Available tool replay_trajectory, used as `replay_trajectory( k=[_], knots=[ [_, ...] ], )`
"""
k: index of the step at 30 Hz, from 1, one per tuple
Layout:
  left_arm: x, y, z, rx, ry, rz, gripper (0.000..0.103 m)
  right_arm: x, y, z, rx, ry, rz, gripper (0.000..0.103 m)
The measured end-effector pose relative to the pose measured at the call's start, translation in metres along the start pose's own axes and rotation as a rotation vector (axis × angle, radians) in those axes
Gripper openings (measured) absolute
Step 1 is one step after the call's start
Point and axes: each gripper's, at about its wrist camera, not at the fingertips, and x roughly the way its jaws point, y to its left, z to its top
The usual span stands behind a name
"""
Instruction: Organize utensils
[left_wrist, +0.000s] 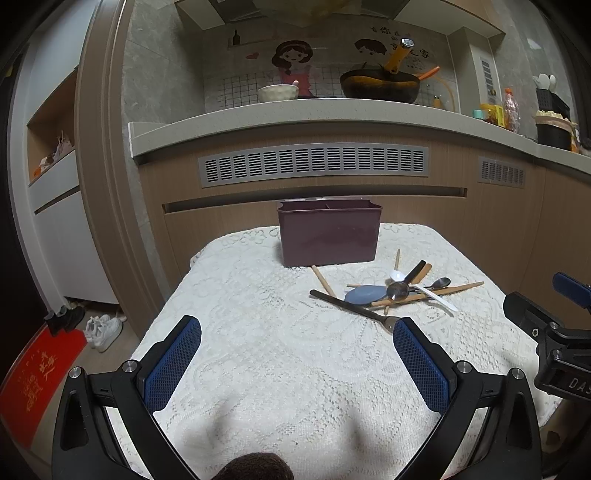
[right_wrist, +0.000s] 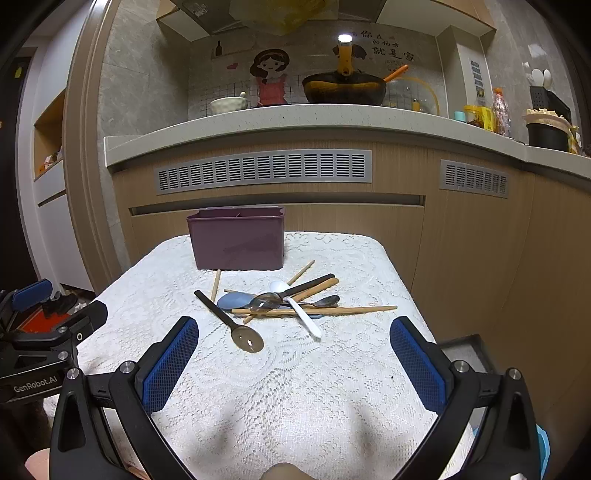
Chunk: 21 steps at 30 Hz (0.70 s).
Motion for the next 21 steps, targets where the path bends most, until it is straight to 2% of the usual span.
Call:
replay_trajectory(
  k=[10,17,21],
  knots=[
    [0.004,0.004,0.004,0.002,0.020,-0.003,0.103,0.004,-0.002,0.002,0.001,0.014,0.000,0.103],
    [0.029,0.006,0.009,0.012,0.071,-0.018,0.103,0.018,-0.003,0.007,-0.026,0.038,-0.005,0.103],
    [0.054,0.006,0.020,0.037,0.083,-0.058,0.103,0.033,-0.003,0.012,-0.066,0.055,-0.016,0.103]
  ],
)
